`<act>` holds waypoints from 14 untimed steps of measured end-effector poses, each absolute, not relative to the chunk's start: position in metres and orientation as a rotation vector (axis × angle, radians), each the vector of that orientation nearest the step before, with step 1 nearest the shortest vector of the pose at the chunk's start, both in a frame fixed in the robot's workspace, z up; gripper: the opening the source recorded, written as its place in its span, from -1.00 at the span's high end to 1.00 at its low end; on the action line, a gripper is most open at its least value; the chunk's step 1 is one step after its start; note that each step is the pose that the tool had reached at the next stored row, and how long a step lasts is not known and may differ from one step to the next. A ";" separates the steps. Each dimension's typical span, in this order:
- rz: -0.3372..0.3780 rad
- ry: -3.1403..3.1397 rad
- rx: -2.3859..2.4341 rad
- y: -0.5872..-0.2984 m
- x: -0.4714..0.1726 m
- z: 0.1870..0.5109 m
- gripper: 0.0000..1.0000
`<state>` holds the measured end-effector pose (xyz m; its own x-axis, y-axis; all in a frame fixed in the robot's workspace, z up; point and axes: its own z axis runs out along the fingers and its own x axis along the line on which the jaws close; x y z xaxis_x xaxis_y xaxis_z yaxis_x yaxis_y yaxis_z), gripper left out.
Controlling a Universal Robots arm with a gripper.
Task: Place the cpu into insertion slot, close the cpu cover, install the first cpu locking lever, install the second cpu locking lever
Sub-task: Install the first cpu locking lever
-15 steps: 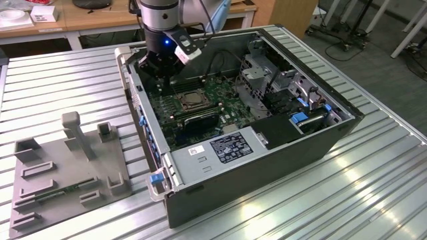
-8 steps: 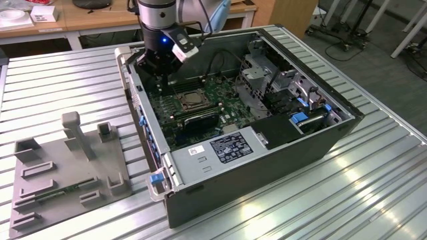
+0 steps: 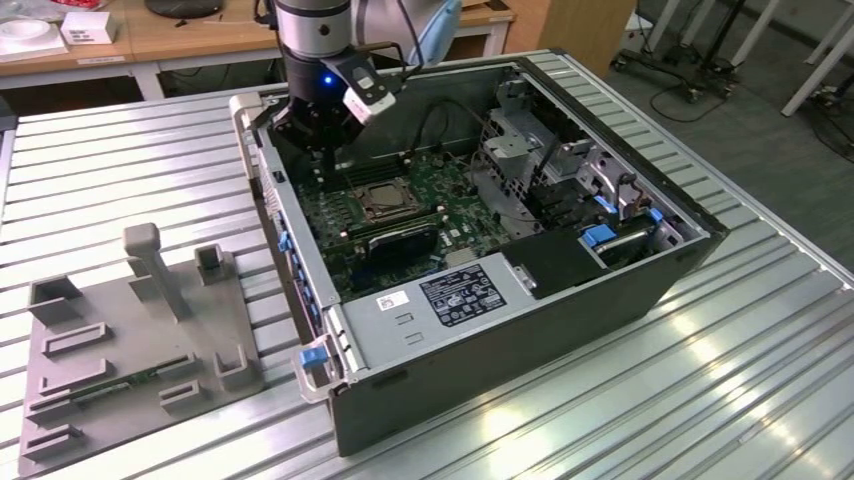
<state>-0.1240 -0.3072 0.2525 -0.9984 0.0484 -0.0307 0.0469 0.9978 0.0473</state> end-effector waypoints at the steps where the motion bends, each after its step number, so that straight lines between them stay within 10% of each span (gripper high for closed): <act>1: 0.074 3.108 0.074 -0.307 -0.124 0.252 0.79; 14: 0.079 3.108 0.075 -0.307 -0.109 0.250 0.79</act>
<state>-0.1091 -0.3069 0.2503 -0.9983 0.0487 -0.0305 0.0471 0.9976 0.0516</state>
